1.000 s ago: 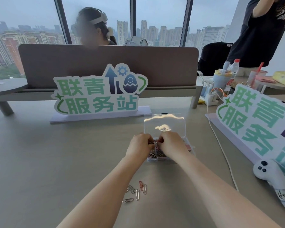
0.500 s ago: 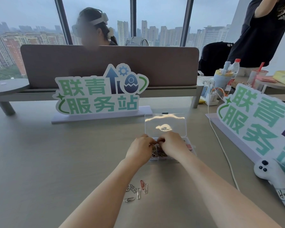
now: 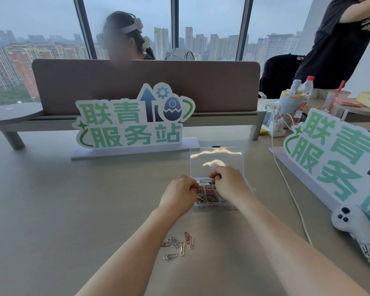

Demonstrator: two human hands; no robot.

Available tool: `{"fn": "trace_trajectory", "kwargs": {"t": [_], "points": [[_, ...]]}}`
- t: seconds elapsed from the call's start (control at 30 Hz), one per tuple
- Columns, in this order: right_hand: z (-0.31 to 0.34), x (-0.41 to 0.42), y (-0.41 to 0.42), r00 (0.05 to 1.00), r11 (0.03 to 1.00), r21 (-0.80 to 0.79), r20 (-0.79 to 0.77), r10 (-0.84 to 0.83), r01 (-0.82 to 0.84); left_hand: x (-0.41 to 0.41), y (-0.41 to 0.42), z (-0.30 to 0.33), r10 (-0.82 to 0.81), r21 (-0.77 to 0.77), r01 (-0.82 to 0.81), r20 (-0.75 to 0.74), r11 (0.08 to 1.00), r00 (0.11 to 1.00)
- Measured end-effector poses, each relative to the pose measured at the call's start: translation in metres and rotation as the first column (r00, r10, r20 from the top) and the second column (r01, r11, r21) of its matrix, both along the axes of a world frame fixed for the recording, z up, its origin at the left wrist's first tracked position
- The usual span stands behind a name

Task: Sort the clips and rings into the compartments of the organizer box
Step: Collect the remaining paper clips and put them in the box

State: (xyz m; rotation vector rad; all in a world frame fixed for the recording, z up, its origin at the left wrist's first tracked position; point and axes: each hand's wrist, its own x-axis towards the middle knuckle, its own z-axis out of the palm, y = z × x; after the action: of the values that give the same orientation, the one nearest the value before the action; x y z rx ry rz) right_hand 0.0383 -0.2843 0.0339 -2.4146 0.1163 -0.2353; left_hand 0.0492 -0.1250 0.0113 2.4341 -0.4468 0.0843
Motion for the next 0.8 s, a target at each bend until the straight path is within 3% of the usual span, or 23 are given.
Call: {"fn": "trace_trajectory", "kwargs": {"t": [0.2,0.33,0.6,0.8], "points": [[-0.001,-0.02,0.011,0.994,0.987,-0.119,0.023,0.107,-0.103,-0.013,0.02,0.0,0.004,0.015,-0.004,-0.004,1.0,1.0],[-0.004,-0.036,0.019,0.978,0.972,-0.112,-0.031,0.204,-0.206,-0.027,0.032,0.0,0.023,0.007,-0.023,-0.01,1.0,1.0],[-0.001,-0.071,0.044,0.898,0.865,-0.24,-0.111,0.426,-0.441,-0.066,0.059,-0.001,0.069,0.097,-0.064,-0.053,0.993,0.996],[-0.006,-0.085,0.052,0.885,0.844,-0.297,-0.287,0.367,-0.447,-0.095,0.074,-0.004,0.066,0.28,-0.042,-0.077,0.959,0.995]]}}
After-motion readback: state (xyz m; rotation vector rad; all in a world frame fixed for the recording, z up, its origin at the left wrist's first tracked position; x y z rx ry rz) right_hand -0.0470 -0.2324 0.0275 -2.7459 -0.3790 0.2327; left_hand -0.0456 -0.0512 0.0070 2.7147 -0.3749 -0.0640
